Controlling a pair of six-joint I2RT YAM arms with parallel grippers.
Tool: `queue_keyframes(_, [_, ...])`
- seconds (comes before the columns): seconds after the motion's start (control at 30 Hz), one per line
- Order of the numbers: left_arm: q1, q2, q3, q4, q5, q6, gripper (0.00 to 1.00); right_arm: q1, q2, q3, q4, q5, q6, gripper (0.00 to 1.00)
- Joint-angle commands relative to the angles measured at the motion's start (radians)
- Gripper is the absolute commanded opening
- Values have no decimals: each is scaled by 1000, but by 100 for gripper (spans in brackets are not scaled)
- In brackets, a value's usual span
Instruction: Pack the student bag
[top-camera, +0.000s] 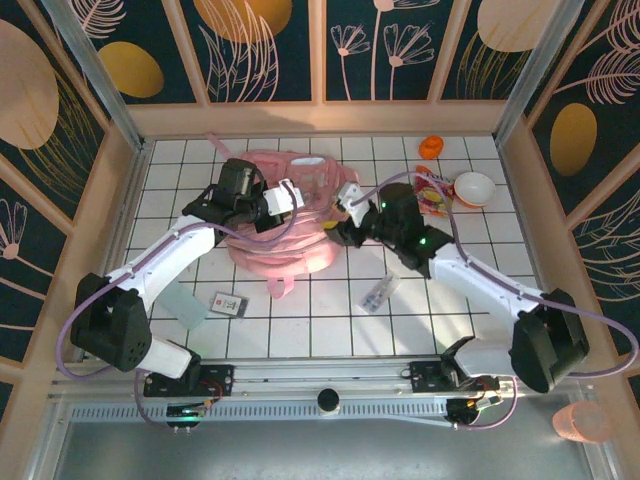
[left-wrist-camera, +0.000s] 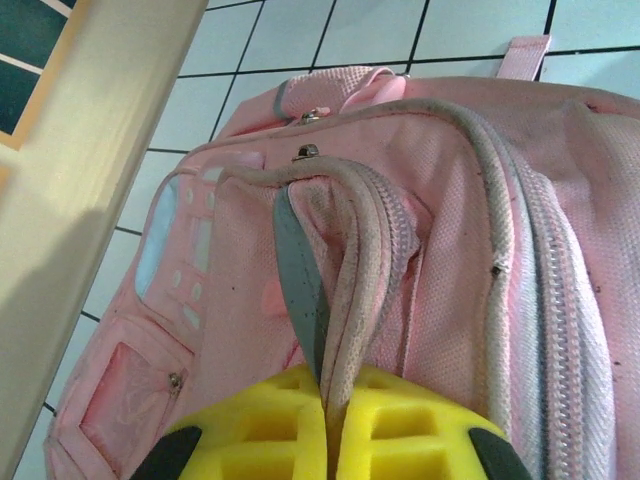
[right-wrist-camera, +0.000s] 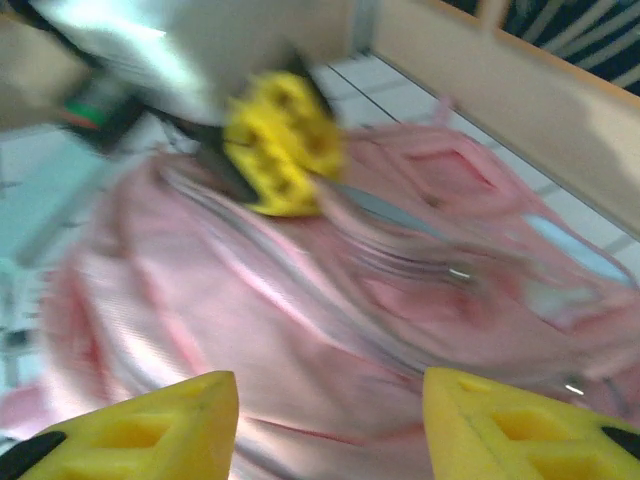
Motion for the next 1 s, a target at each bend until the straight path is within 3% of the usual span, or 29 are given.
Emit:
queue_keyframes(0.0, [9, -24, 89, 151, 46, -60, 0, 77, -40, -84, 161, 53, 123, 50])
queue_keyframes(0.17, [9, -18, 124, 146, 105, -87, 0, 145, 39, -124, 263, 99, 205, 49])
queue_keyframes(0.4, [9, -23, 177, 146, 166, -96, 0, 144, 146, -304, 519, 184, 340, 47])
queue_keyframes(0.53, [9, -38, 177, 145, 222, -90, 0, 146, 172, -336, 538, 184, 374, 47])
queue_keyframes(0.77, [9, -102, 50, 184, 217, -28, 0, 137, 46, -301, 383, 147, 260, 54])
queue_keyframes(0.97, [30, -146, -85, 253, 271, -6, 0, 0, -53, -163, 1, -171, 94, 58])
